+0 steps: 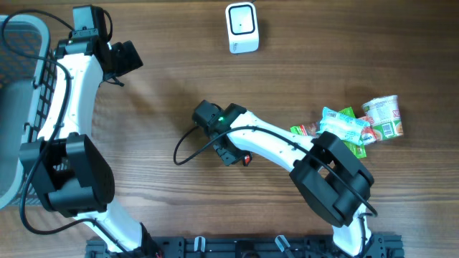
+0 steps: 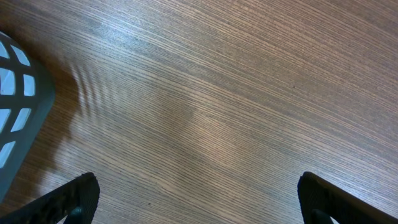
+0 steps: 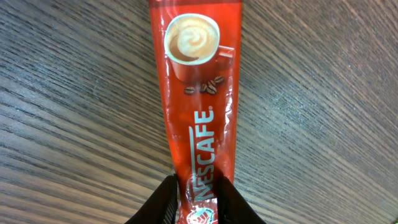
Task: Scan the item barcode
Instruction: 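Grasp the red Nescafe stick by its end with the right gripper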
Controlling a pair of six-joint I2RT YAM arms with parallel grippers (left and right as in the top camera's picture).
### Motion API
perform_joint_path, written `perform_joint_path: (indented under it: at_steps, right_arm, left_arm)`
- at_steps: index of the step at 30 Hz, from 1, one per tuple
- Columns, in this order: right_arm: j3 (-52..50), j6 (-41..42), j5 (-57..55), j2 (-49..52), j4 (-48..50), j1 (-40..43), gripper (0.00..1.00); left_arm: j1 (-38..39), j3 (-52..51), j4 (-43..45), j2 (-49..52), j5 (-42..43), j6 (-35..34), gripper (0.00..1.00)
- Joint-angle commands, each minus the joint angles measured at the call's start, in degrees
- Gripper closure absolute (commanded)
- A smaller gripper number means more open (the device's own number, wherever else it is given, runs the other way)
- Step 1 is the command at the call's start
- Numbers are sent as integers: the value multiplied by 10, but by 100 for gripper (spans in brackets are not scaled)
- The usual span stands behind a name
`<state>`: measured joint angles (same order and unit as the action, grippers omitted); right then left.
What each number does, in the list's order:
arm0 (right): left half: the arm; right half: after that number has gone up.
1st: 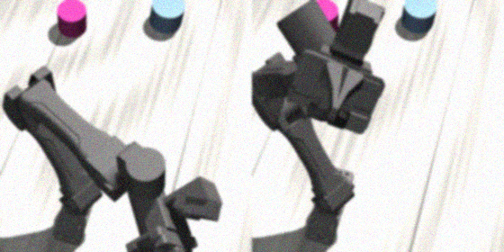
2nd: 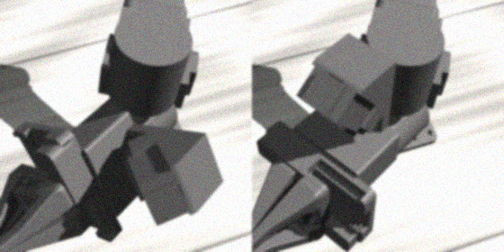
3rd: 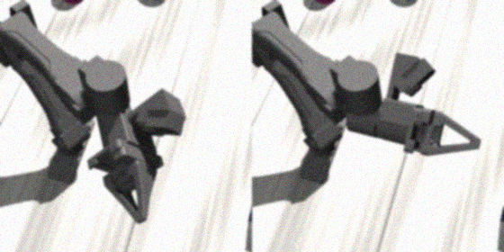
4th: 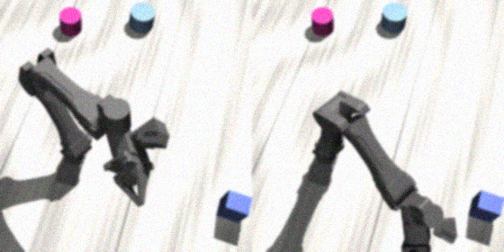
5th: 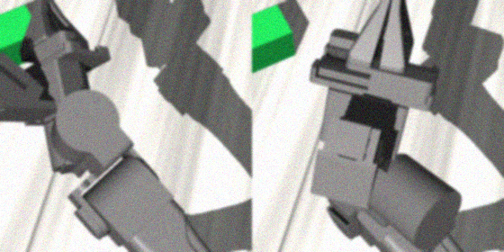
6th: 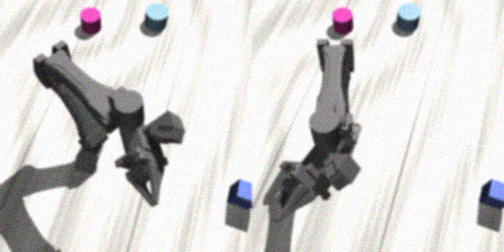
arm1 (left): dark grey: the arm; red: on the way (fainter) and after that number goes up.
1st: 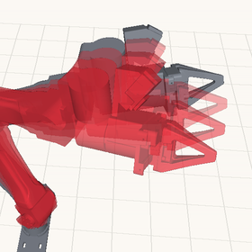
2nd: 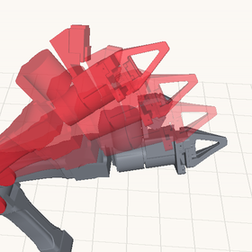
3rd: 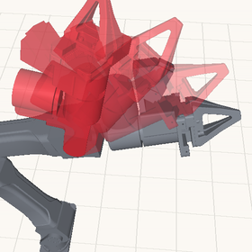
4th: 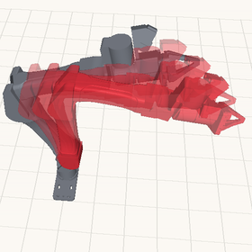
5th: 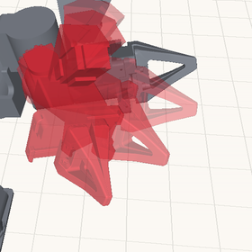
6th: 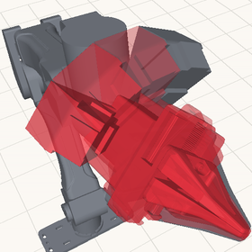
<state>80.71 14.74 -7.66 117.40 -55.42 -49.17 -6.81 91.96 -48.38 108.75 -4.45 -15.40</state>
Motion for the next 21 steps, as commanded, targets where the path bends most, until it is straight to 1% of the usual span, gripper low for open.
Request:
perform_joint_path:
  at_steps: [1,4,6,16,19,21]
  right_arm:
    - [-6,20,-11,-2,-9,-2,78]
    - [-6,20,-11,-2,-12,-2,76]
    - [-6,20,-11,-2,-12,-2,73]
    - [-6,20,-2,8,-11,-2,74]
    - [-6,20,2,13,-11,-2,78]
    - [-13,20,2,14,-2,-2,76]
  left_arm:
    - [-1,0,2,-1,4,-1,0]
    - [-1,0,2,-1,4,-1,0]
    - [-1,0,2,-1,4,-1,0]
    - [-1,0,2,-1,4,-1,0]
    - [-1,0,2,-1,4,-1,0]
    - [-1,0,2,-1,4,-1,0]
